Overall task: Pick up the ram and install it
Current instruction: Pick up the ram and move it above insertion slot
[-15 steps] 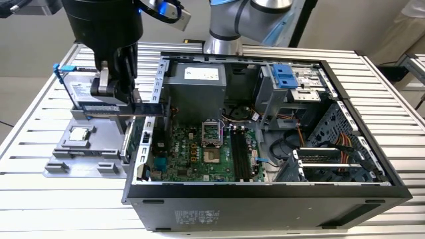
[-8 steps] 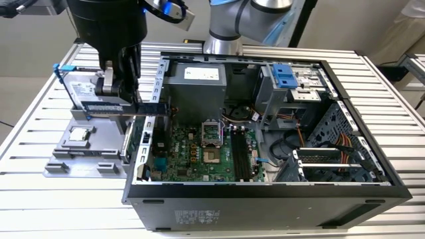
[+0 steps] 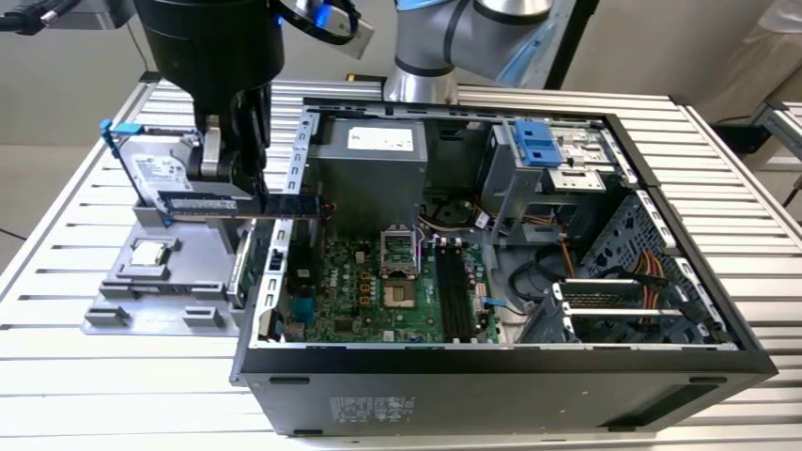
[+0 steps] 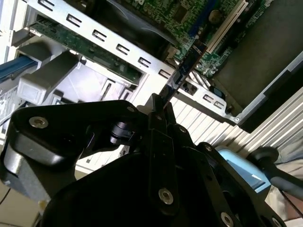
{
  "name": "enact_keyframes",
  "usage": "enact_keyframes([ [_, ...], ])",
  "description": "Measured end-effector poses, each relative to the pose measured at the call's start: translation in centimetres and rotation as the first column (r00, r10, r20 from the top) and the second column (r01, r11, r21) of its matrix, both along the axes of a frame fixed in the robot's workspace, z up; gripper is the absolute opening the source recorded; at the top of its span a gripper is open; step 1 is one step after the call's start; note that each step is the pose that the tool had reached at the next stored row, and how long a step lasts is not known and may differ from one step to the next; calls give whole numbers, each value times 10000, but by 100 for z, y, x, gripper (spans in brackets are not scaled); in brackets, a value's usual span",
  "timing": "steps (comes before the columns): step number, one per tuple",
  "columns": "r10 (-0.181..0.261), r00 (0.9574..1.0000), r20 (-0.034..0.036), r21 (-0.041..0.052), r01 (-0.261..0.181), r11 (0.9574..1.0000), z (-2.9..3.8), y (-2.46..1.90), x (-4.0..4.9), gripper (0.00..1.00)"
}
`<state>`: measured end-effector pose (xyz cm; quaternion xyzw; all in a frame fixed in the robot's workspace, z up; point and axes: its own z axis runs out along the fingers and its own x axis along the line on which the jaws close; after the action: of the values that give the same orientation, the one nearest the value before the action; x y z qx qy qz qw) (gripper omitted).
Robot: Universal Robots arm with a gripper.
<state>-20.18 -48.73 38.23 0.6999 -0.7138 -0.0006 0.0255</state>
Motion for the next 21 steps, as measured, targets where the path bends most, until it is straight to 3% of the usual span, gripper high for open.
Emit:
enact_keyframes([
  [21, 1, 10000, 0, 0, -1, 10000, 0, 0, 93, 0],
])
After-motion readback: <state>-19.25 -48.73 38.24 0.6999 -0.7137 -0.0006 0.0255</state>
